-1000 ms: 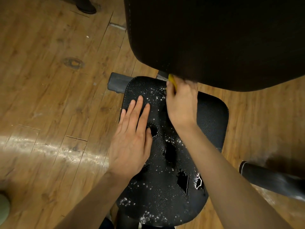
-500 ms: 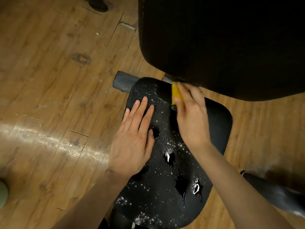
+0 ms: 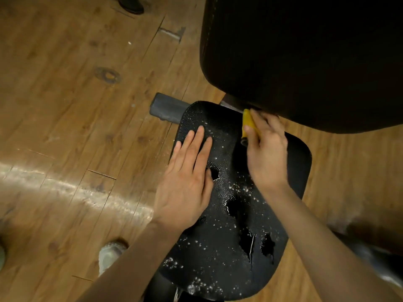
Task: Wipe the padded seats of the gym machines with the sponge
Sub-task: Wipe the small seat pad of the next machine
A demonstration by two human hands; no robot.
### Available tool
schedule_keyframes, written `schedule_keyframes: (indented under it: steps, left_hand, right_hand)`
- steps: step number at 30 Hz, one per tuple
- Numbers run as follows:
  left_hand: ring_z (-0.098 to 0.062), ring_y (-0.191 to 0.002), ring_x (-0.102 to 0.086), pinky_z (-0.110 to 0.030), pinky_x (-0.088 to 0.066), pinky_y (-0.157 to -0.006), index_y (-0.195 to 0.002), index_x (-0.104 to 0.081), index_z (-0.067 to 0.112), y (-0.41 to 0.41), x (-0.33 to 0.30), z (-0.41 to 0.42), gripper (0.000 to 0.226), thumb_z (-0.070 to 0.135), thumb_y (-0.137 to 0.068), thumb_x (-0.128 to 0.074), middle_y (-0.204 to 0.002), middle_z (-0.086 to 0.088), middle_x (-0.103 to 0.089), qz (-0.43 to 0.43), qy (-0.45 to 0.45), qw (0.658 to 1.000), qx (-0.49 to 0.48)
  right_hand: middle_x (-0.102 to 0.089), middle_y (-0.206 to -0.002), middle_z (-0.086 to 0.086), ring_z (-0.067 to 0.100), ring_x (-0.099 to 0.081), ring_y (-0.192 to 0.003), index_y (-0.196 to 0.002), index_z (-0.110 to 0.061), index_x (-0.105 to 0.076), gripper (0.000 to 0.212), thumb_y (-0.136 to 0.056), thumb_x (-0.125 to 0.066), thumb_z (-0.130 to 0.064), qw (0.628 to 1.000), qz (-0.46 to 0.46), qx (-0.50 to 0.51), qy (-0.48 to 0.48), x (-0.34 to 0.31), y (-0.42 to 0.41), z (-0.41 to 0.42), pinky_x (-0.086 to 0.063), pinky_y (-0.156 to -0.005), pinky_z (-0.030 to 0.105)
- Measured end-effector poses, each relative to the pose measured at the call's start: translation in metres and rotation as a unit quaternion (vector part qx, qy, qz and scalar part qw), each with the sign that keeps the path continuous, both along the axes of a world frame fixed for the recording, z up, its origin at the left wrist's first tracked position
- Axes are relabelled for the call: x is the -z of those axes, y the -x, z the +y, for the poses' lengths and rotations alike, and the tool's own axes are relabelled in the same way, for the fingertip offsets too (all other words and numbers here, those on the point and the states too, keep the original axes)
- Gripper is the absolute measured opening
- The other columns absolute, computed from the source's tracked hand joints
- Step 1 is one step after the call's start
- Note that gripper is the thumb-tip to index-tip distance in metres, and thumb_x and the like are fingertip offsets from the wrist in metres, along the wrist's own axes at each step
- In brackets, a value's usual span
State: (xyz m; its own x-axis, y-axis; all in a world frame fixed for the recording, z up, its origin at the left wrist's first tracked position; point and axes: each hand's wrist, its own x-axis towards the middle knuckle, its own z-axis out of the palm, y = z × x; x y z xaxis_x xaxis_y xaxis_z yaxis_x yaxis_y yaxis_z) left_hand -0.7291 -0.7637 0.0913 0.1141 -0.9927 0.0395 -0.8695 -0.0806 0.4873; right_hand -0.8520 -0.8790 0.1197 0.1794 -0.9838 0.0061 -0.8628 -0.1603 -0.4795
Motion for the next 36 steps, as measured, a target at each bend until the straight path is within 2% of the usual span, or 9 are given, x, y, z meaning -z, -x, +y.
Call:
schedule_keyframes:
  steps: [4,7,11,17,22,25,30,34,36]
  left_hand:
    - [-0.022,-0.151,-0.007,-0.042,-0.011,-0.123,-0.152,-0.024,0.004,-0.001,0.003,0.0,0.056,0.022,-0.101,-0.035,-0.162,-0.013,-0.015,-0.001,0.001,1.0,0.001]
    - [-0.023,-0.151,-0.004,-0.042,-0.011,-0.123,-0.153,-0.02,0.003,-0.002,0.001,0.0,0.057,0.021,-0.101,-0.036,-0.163,-0.013,-0.01,0.009,0.002,1.0,0.012]
    - [-0.022,-0.152,0.001,-0.042,-0.011,-0.123,-0.154,-0.016,0.004,-0.004,-0.006,0.024,0.059,0.02,-0.101,-0.038,-0.164,-0.012,-0.002,0.042,-0.006,0.999,-0.002]
    - [-0.023,-0.151,0.004,-0.043,-0.011,-0.121,-0.155,-0.01,0.003,0.001,-0.002,0.058,0.063,0.026,-0.101,-0.035,-0.164,-0.011,0.006,0.056,-0.044,0.996,-0.055]
    - [-0.024,-0.152,-0.001,-0.043,-0.019,-0.121,-0.154,-0.012,0.001,0.007,0.002,0.059,0.063,0.027,-0.101,-0.035,-0.164,-0.014,0.001,0.053,-0.054,0.995,-0.072]
    - [-0.024,-0.152,0.0,-0.042,-0.017,-0.121,-0.154,-0.013,0.001,0.007,0.003,0.057,0.063,0.028,-0.101,-0.035,-0.163,-0.014,0.001,0.043,-0.063,0.994,-0.072]
    - [-0.025,-0.152,0.001,-0.042,-0.016,-0.122,-0.154,-0.012,0.0,0.006,0.004,0.058,0.064,0.027,-0.101,-0.035,-0.163,-0.014,0.002,0.042,-0.069,0.995,-0.063]
    - [-0.026,-0.152,-0.002,-0.044,-0.021,-0.12,-0.154,-0.014,0.0,0.007,0.003,0.058,0.065,0.028,-0.099,-0.038,-0.163,-0.015,-0.001,0.042,-0.067,0.995,-0.067]
    - [-0.026,-0.152,-0.002,-0.043,-0.019,-0.121,-0.154,-0.014,0.001,0.006,0.003,0.057,0.065,0.028,-0.1,-0.036,-0.163,-0.015,-0.001,0.041,-0.067,0.995,-0.066]
  right_hand:
    - [-0.054,-0.129,0.011,0.024,-0.045,-0.124,-0.131,-0.008,-0.056,0.034,-0.099,-0.05,-0.016,0.998,-0.002,0.016,0.062,0.014,-0.045,-0.008,-0.038,-0.108,0.037]
    - [-0.046,-0.141,0.003,0.016,-0.037,-0.135,-0.14,-0.01,-0.047,0.044,-0.097,-0.053,-0.016,0.998,-0.038,-0.039,0.043,0.012,-0.027,0.03,-0.029,-0.115,0.029]
    - [-0.046,-0.143,0.003,0.017,-0.031,-0.142,-0.139,-0.007,-0.048,0.045,-0.095,-0.054,-0.011,0.992,-0.046,-0.116,0.01,0.007,0.001,0.072,-0.021,-0.12,0.034]
    - [-0.05,-0.137,0.005,0.018,-0.043,-0.131,-0.138,-0.008,-0.051,0.042,-0.097,-0.055,-0.017,0.998,-0.057,0.002,0.033,0.012,-0.052,0.0,-0.03,-0.113,0.026]
    - [-0.046,-0.143,0.002,0.015,-0.031,-0.142,-0.138,-0.007,-0.049,0.043,-0.096,-0.054,-0.013,0.994,-0.056,-0.093,0.015,0.009,-0.025,0.079,-0.021,-0.12,0.029]
    - [-0.049,-0.142,0.005,0.017,-0.035,-0.14,-0.136,-0.005,-0.051,0.041,-0.096,-0.055,-0.01,0.994,-0.046,-0.092,0.021,0.013,-0.04,0.032,-0.027,-0.118,0.03]
    - [-0.049,-0.142,0.001,0.012,-0.04,-0.136,-0.137,-0.009,-0.052,0.042,-0.096,-0.057,-0.017,0.997,-0.062,-0.019,0.032,0.011,-0.063,0.013,-0.022,-0.113,0.012]
    - [-0.047,-0.143,-0.004,0.011,-0.033,-0.141,-0.136,-0.009,-0.051,0.043,-0.095,-0.057,-0.014,0.993,-0.08,-0.086,0.01,0.008,-0.043,0.073,-0.024,-0.12,0.032]
    - [-0.051,-0.141,0.003,0.014,-0.037,-0.139,-0.135,-0.006,-0.053,0.04,-0.095,-0.056,-0.01,0.993,-0.067,-0.094,0.022,0.009,-0.051,0.044,-0.026,-0.118,0.031]
